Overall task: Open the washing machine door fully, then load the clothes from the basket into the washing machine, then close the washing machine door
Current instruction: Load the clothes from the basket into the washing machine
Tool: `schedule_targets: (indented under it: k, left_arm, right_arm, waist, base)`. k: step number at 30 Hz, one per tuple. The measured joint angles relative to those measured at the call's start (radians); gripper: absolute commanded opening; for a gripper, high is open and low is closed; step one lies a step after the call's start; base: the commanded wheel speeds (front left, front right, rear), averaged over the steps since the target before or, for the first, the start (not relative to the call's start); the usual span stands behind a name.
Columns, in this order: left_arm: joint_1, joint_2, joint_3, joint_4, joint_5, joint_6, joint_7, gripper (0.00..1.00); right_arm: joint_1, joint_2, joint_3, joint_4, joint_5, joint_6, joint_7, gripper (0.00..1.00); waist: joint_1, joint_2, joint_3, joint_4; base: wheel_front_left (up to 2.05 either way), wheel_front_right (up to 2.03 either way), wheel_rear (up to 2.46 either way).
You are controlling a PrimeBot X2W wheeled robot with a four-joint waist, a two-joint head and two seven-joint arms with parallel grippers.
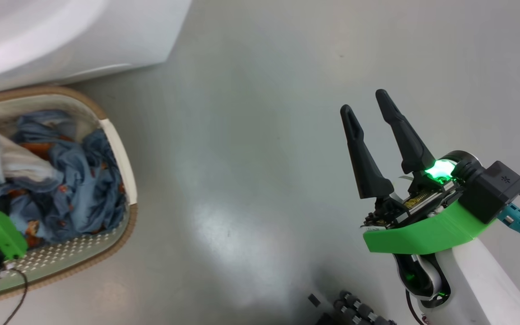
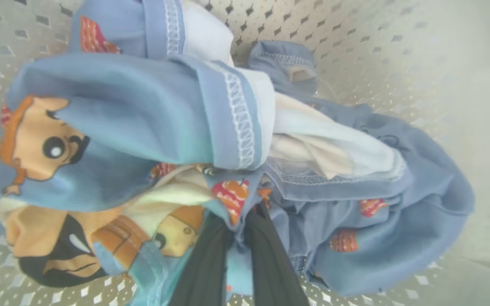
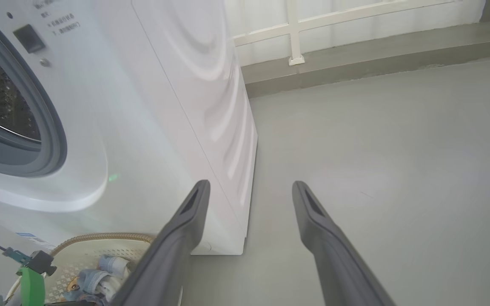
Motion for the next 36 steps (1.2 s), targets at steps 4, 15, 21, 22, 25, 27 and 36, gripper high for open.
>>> schedule_targets:
  k: [4,15,21,22,25,27,36]
  left_arm:
    - [0.015,-0.013,-0.004,-0.029,-0.025,0.000,-0.055,0.00]
    - [0.066,-0.052,-0.042,-0.126,-0.087,0.000,-0.187,0.00]
    - [0.096,-0.065,-0.043,-0.175,-0.094,0.000,-0.211,0.00]
    - [0.104,-0.065,-0.034,-0.191,-0.091,0.000,-0.211,0.00]
    - [0.121,-0.066,0.025,-0.245,-0.059,0.000,-0.212,0.00]
    - [0.143,-0.069,0.072,-0.280,-0.025,0.000,-0.212,0.00]
    - [0.283,-0.135,0.294,-0.449,0.150,0.000,-0.214,0.00]
  right_arm:
    - [0.000,-0.007,-0.002,0.003,0.000,0.000,0.000,1.00]
    - [0.001,-0.035,-0.023,0.018,0.000,0.000,0.000,1.00]
    - [0.006,-0.051,-0.026,0.025,0.001,0.000,0.000,1.00]
    - [0.009,-0.055,-0.028,0.026,0.001,0.000,0.000,1.00]
    - [0.029,-0.061,-0.030,0.030,0.002,0.000,0.000,1.00]
    - [0.041,-0.065,-0.031,0.033,0.005,0.000,0.000,1.00]
    - [0.089,-0.087,-0.042,0.046,0.020,0.000,0.000,1.00]
  waist:
    - [0.0000,0.0000,-0.028,0.019]
    - [0.0000,0.0000,-0.125,0.070]
    - [-0.0001,0.0000,-0.184,0.094]
    - [0.0000,0.0000,-0.194,0.098]
    - [-0.0001,0.0000,-0.225,0.110]
    - [-0.0001,0.0000,-0.245,0.117]
    - [-0.0001,0.0000,-0.338,0.147]
  base:
    - [0.00,0.00,0.00]
    - [0.00,0.00,0.00]
    - [0.00,0.00,0.00]
    - [0.00,0.00,0.00]
    - [0.00,0.00,0.00]
    - [0.00,0.00,0.00]
    - [0.00,0.00,0.00]
